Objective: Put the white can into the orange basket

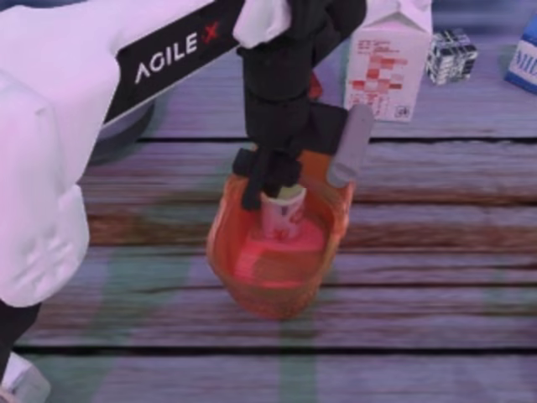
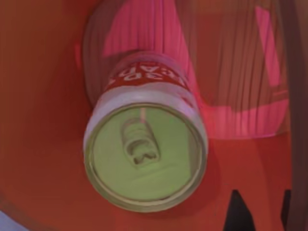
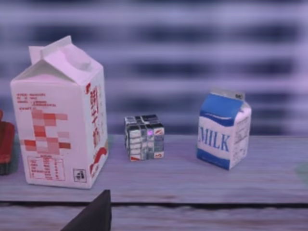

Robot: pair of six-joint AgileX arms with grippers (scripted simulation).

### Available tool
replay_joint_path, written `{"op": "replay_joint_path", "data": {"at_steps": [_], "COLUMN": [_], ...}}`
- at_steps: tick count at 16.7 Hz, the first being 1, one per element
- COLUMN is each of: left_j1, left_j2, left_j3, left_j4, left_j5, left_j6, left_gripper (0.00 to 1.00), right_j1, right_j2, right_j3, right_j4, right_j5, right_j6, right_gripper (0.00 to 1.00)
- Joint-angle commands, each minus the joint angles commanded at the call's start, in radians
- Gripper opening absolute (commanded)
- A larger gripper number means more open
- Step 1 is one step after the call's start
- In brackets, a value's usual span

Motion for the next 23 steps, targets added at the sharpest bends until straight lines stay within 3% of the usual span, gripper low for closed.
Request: {"op": "replay_joint_path", "data": {"at_steps": [15, 23], "left_j1": [0.002, 0.056], "left_j2": [0.001, -0.015], "left_j3": [0.003, 0.174], "left_j4": [-0.004, -0.19], "left_j5": [0.0, 0.0], "left_j6": [0.002, 0.036], "left_gripper": [0.0, 0.0], "right_j1": [0.0, 0.0], "right_j2": [0.0, 0.0], "right_j3": [0.0, 0.0], "right_j4": [0.0, 0.0], "right_j5": [0.0, 0.0], "right_j6": [0.0, 0.0], "right_gripper": [1.0, 1.0]}}
